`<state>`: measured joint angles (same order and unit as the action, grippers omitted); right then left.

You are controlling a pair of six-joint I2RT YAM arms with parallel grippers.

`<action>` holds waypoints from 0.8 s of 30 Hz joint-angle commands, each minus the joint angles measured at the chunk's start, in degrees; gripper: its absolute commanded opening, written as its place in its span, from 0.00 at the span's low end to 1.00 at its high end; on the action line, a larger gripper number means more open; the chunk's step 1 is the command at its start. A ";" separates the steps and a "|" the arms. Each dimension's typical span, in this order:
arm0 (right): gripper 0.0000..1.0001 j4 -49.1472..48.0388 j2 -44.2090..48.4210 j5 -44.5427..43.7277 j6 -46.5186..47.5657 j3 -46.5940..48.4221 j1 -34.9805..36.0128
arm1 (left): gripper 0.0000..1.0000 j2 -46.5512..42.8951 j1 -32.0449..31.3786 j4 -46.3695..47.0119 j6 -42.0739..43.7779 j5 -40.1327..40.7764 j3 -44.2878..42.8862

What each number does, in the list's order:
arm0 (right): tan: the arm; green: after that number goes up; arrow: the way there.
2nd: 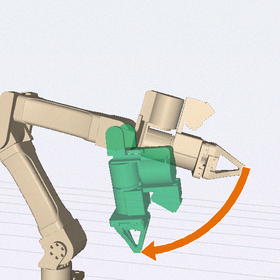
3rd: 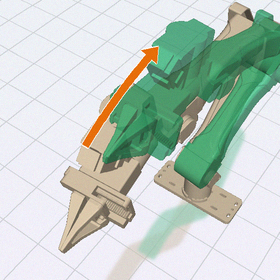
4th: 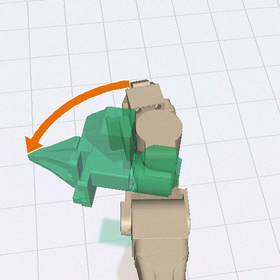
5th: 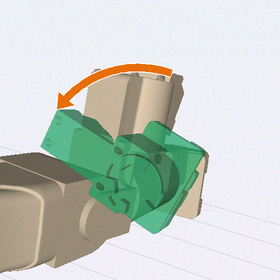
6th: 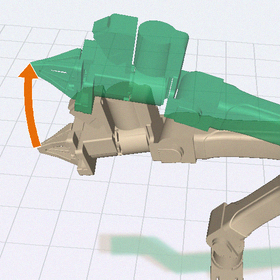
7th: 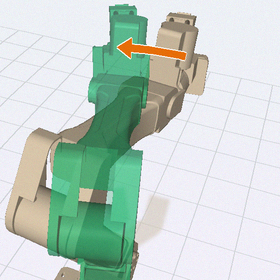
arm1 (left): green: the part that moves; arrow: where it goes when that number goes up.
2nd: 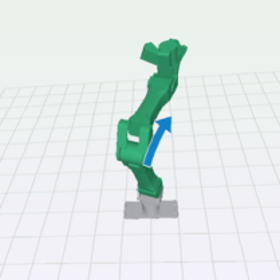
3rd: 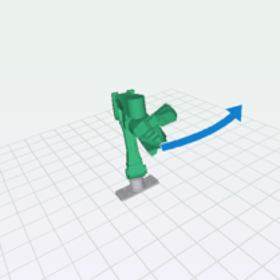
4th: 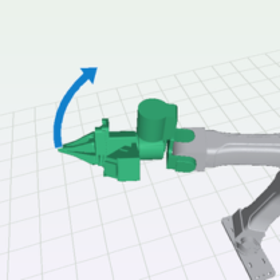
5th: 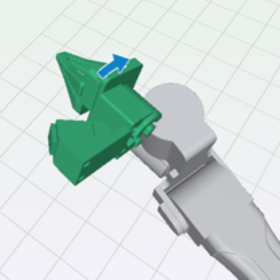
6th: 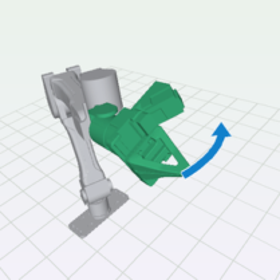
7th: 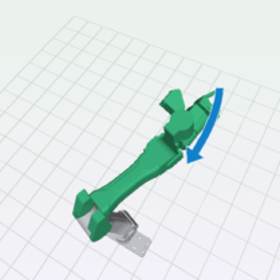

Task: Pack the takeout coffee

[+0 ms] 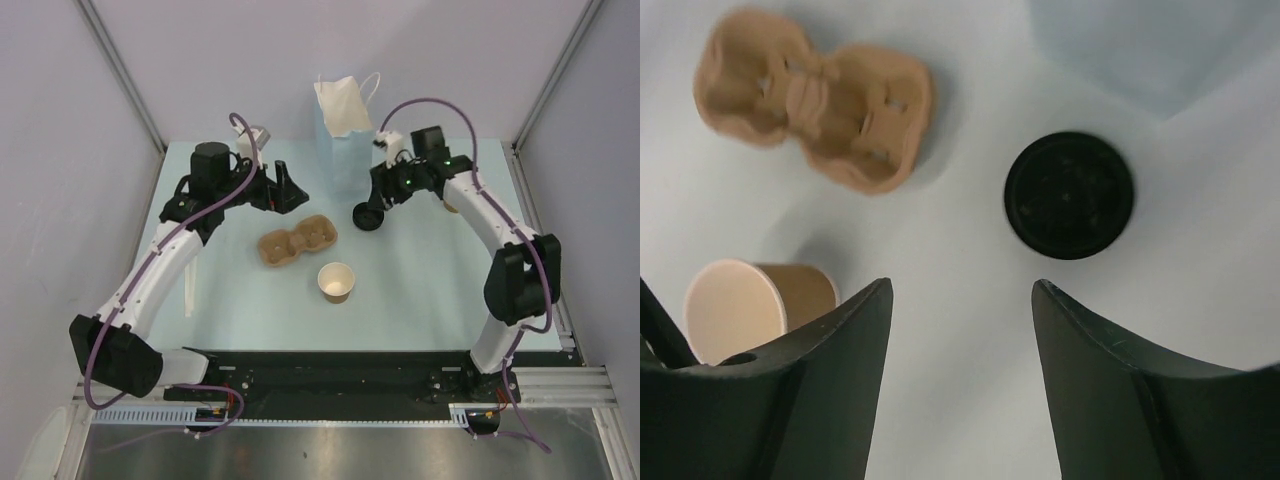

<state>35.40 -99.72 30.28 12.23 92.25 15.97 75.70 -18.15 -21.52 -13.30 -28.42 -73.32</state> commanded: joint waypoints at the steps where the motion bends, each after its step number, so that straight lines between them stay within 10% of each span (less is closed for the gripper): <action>1: 0.62 2.31 -4.59 0.48 14.56 -2.42 4.06 | 1.00 -3.36 1.10 1.48 1.79 -5.31 1.42; 24: 0.45 -7.36 -18.67 -4.79 33.39 -2.42 6.36 | 1.00 -2.40 2.51 2.45 1.43 -7.52 2.92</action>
<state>32.03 -117.80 26.28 43.88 88.92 22.06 73.17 -16.32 -20.67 -12.95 -34.33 -69.65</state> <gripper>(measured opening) 0.465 0.994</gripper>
